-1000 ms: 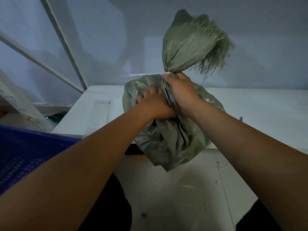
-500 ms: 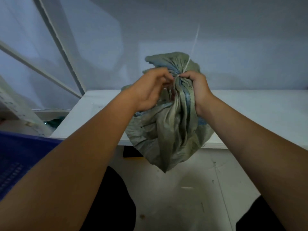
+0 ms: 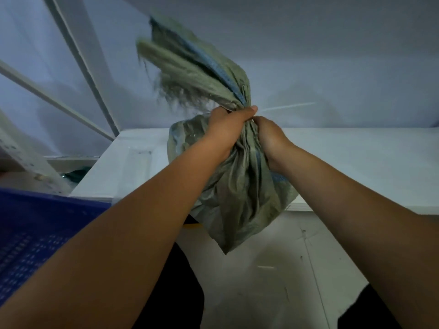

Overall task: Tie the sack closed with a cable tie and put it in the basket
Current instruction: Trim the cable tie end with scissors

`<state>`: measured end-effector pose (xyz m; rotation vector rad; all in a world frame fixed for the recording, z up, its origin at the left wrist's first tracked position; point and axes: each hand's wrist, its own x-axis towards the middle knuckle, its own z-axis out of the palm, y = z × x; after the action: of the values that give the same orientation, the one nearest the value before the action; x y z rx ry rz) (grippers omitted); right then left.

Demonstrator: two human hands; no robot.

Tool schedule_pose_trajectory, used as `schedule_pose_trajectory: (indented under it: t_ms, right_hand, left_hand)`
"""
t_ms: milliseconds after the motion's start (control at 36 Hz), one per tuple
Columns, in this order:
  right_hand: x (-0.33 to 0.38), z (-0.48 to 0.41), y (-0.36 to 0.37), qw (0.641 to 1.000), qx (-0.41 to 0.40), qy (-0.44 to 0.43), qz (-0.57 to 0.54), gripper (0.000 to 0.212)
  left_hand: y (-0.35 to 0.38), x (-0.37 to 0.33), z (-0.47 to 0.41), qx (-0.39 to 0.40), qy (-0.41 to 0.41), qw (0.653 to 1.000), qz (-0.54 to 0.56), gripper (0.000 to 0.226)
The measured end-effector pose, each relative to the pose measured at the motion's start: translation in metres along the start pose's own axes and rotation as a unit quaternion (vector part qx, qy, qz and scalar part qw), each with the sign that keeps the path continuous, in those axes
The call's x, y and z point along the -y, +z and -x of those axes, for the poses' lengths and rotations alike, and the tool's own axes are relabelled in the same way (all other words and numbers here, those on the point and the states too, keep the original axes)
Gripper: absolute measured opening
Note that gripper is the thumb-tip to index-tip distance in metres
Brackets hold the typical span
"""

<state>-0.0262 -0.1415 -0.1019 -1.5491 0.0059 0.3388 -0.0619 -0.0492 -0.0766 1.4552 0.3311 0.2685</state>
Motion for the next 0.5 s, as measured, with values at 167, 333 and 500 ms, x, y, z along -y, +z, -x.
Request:
schedule_pose_trajectory:
  t_ms: [167, 333, 500]
  right_hand:
    - [-0.013, -0.02, -0.022, 0.994, -0.051, 0.008, 0.097, 0.051]
    - [-0.01, -0.004, -0.026, 0.982, -0.064, 0.003, 0.18, 0.046]
    - [-0.029, -0.003, -0.06, 0.947, -0.139, 0.007, 0.29, 0.032]
  left_hand:
    - [0.011, 0.015, -0.001, 0.0, 0.05, 0.995, -0.084, 0.041]
    - [0.027, 0.029, -0.003, -0.003, 0.065, 0.989, -0.131, 0.026]
    - [0.042, 0.047, -0.008, -0.012, 0.069, 0.988, -0.14, 0.014]
